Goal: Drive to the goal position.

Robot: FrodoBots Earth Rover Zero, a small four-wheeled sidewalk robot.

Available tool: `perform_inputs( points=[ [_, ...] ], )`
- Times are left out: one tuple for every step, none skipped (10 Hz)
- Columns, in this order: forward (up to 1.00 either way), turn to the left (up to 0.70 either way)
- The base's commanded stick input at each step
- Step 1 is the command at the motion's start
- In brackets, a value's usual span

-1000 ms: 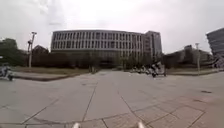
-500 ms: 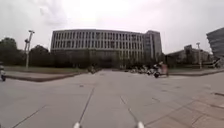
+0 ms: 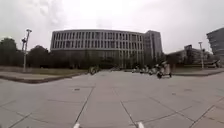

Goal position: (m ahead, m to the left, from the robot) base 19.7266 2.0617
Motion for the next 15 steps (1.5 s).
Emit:
perform_inputs(
  points=[
    [0.85, 0.00],
    [0.85, 0.00],
    [0.85, 0.00],
    [0.85, 0.00],
    [0.85, 0.00],
    [0.85, -0.12],
    [0.85, -0.22],
    [0.85, -0.17],
    [0.85, -0.03],
    [0.85, 0.00],
    [0.85, 0.00],
    [0.85, 0.00],
    [0.85, 0.00],
    [0.85, 0.00],
    [0.85, 0.00]
  ],
)
